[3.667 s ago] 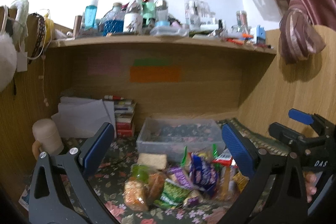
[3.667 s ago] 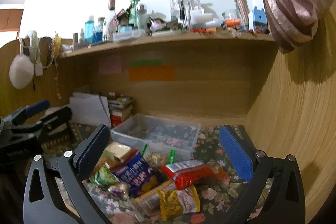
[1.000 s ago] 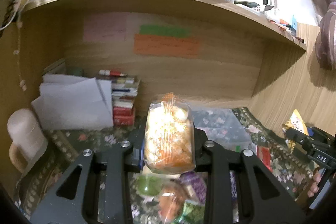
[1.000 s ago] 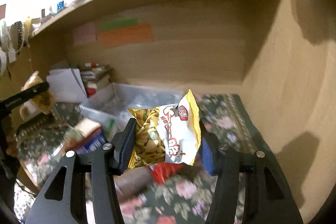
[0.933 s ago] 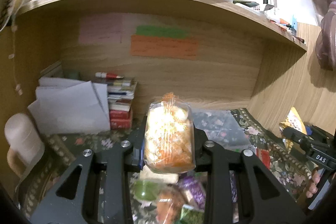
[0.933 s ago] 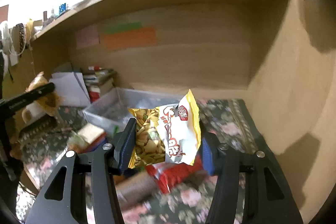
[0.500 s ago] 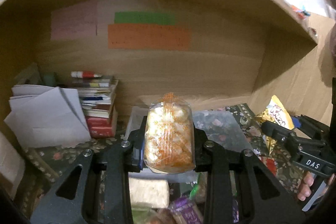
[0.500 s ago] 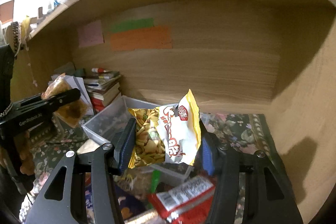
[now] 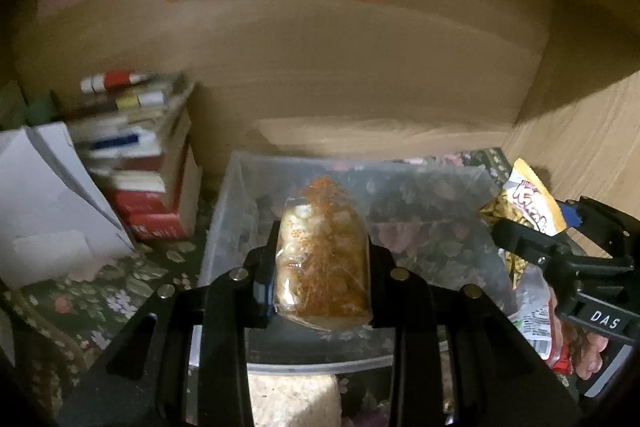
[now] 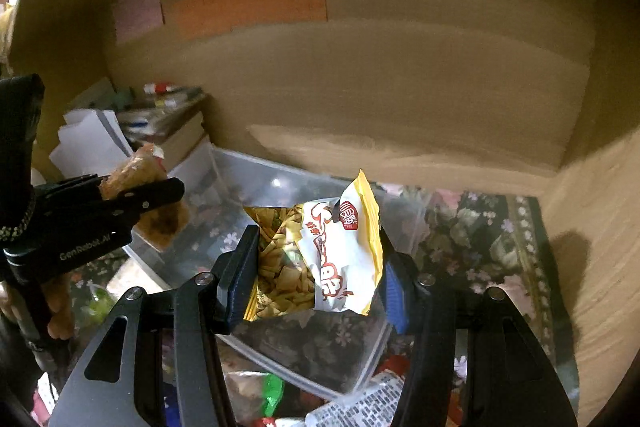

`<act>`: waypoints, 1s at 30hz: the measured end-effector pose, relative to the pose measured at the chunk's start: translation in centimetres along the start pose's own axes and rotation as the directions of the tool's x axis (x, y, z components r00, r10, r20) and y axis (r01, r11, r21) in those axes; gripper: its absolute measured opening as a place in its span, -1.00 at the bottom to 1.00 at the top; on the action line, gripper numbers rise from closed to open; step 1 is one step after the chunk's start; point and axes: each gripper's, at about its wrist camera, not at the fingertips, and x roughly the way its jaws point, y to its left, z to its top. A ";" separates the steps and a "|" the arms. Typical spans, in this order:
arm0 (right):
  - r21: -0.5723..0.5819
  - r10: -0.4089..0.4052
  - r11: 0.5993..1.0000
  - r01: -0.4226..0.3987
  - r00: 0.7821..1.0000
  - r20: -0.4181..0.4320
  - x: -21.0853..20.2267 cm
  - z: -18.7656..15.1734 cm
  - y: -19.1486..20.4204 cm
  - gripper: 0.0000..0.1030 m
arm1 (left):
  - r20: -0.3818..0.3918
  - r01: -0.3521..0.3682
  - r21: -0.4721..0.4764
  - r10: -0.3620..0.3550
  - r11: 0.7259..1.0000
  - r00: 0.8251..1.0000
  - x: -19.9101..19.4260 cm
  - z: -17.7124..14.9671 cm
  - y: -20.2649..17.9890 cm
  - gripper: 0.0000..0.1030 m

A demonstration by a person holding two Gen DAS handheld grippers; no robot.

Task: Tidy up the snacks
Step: 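Carry both bags into the clear plastic box and open both grippers, then grasp the green jelly cup with the left gripper while the right grasps the red chip bag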

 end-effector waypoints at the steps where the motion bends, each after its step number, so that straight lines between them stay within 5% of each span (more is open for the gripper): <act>1: 0.001 0.003 1.000 -0.003 1.000 -0.016 0.5 0.0 0.0 -0.02 | -0.014 0.001 0.000 -0.001 1.000 1.000 0.4 -0.1 0.0 -0.39; 7: -0.013 0.020 1.000 -0.020 0.998 -0.064 1.8 -0.1 0.1 0.04 | -0.003 -0.008 0.013 0.008 1.000 1.000 0.2 -0.2 -0.2 -0.32; 11: -0.008 0.031 0.999 -0.031 0.997 -0.065 1.7 -0.1 0.2 0.10 | 0.042 -0.028 0.026 0.027 0.999 0.999 -0.8 -0.2 -0.4 0.10; 23: 0.015 -0.004 1.000 0.002 0.997 0.083 -4.3 -0.3 -0.1 0.63 | 0.174 -0.067 0.029 0.061 0.997 0.983 -7.4 -1.6 -0.3 0.61; 30: 0.041 -0.053 0.998 0.049 0.993 0.102 -6.6 -2.4 -1.5 0.74 | 0.193 -0.121 0.023 0.114 0.992 0.975 -10.1 -4.2 1.2 0.77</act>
